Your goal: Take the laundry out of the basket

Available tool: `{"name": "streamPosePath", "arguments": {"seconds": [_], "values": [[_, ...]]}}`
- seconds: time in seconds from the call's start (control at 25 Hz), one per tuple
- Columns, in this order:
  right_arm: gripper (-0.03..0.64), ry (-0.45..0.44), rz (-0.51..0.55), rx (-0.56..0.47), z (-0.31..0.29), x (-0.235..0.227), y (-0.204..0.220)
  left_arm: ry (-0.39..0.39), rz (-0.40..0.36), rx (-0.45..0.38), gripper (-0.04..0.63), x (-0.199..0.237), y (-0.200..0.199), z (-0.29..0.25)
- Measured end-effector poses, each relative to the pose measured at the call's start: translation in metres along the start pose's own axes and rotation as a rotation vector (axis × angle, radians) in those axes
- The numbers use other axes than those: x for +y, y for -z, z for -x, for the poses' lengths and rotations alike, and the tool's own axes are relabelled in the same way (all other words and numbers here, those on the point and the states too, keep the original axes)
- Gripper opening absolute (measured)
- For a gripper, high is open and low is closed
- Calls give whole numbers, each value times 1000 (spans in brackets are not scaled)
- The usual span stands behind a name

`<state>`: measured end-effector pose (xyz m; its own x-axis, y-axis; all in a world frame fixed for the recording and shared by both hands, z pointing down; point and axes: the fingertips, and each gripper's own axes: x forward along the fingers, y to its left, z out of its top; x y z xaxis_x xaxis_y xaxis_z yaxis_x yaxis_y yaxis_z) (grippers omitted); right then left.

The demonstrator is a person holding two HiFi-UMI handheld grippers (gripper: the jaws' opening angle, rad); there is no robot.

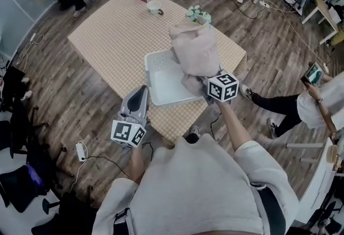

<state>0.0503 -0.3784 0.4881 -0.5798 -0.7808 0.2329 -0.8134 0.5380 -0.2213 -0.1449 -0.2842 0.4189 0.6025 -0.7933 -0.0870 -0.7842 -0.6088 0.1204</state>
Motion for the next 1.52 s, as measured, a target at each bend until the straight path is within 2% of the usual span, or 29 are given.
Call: {"name": "streamPosePath", "arguments": {"seconds": [0.28,0.44,0.68,0.92,1.12,1.52], "values": [[158,2,21,-72,50,37,-9,64,23,10,11,-17,13,11],[158,5,0,-83,69,52,-2,68,42,16,11,-28,17,24],[158,-2,-3,-115,101,66,5,46,8,-2,11,-52,2,42],[158,-39,10,-119,148,80,24,40,-16,16,11,-101,5,64],[158,-60,-26,-122,192,94,52,48,-21,45,11,-150,16,89],[159,-85,-26,-149,284,140,88,35,-31,35,11,-219,21,151]]}}
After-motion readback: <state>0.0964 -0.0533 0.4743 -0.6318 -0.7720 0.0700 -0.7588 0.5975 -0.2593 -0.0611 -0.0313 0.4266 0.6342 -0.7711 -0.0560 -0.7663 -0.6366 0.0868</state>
